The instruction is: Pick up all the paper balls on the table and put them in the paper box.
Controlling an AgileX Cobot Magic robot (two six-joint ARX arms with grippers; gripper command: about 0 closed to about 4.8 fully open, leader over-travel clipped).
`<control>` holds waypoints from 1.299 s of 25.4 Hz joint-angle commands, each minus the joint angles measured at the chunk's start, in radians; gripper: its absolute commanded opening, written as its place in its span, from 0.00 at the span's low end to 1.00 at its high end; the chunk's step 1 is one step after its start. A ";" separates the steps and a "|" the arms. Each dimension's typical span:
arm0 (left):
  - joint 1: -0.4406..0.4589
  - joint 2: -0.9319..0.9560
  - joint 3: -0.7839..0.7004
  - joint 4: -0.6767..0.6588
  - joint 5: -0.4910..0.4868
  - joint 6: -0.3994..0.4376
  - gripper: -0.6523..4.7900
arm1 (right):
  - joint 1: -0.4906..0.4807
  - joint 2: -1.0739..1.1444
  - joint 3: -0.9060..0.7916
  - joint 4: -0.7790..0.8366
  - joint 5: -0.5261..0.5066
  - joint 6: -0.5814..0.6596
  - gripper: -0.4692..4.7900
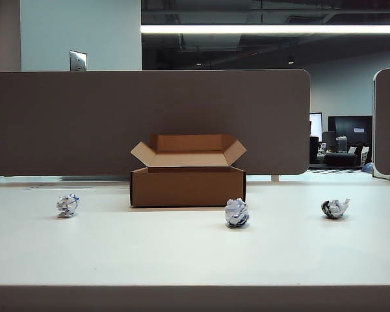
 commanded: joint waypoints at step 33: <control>-0.049 0.978 0.901 -0.193 0.113 0.183 0.13 | 0.110 0.975 0.836 -0.160 -0.070 -0.001 0.08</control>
